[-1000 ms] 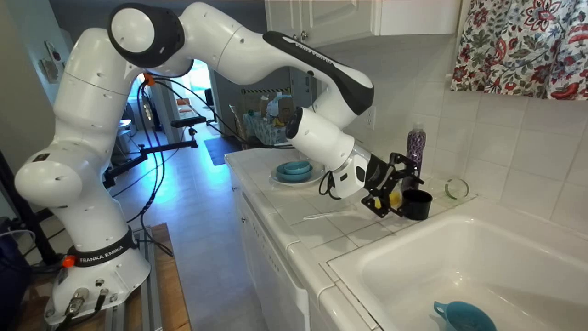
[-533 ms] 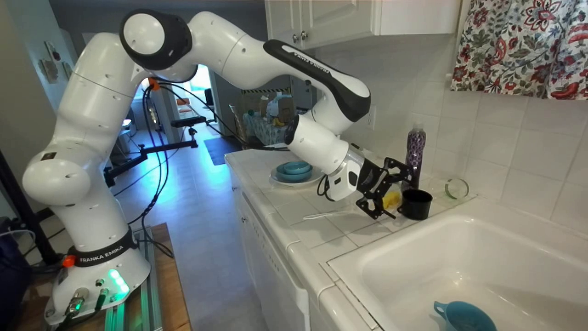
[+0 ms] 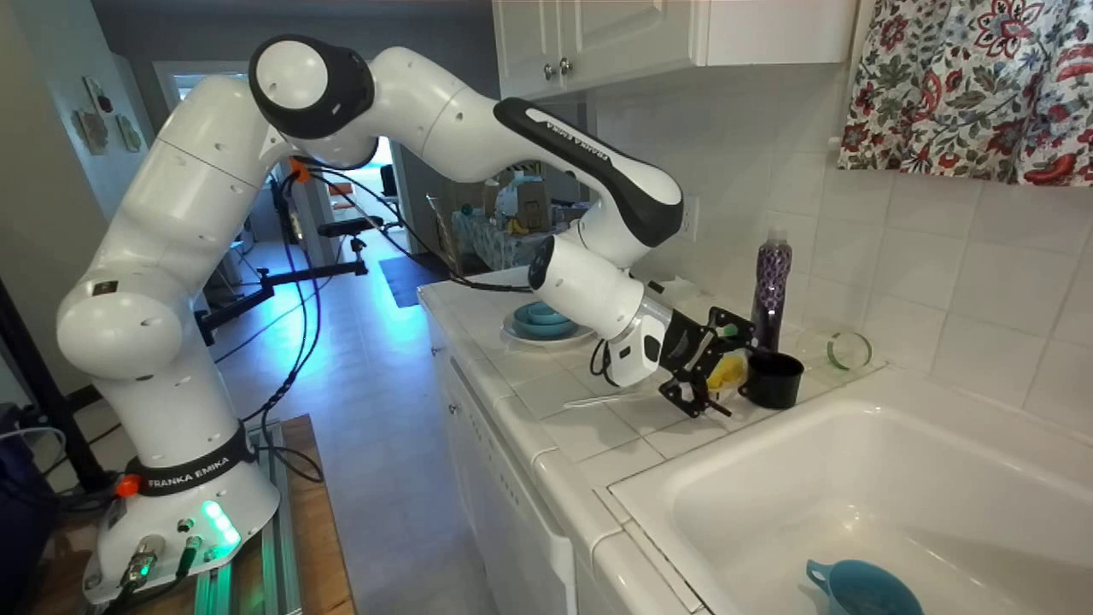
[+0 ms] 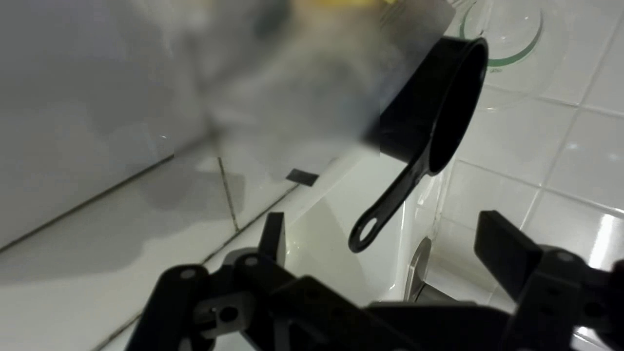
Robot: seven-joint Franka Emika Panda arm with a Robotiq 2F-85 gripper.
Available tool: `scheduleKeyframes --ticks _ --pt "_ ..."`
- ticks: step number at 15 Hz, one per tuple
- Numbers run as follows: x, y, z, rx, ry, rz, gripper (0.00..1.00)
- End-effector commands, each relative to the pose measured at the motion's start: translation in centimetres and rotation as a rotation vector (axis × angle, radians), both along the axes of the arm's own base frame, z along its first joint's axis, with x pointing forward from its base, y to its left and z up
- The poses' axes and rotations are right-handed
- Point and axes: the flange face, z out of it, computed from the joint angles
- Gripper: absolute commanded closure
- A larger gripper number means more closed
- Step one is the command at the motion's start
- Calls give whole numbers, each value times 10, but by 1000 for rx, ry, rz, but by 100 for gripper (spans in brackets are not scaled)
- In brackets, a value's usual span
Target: Pour the liquid in the black measuring cup into the sink then place the cup back on the counter.
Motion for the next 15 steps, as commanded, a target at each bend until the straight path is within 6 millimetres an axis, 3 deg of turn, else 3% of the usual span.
scheduleKeyframes --ticks 1,5,8,10,11,15 --pt "9 -7 -4 -29 -13 6 1" --pt "16 -12 0 -65 -21 19 6" --pt "21 -12 1 -80 -26 31 16" --pt "23 -11 1 -87 -27 39 33" --pt "24 -10 0 -89 -26 42 47" --pt "24 -9 -1 -95 -21 45 70"
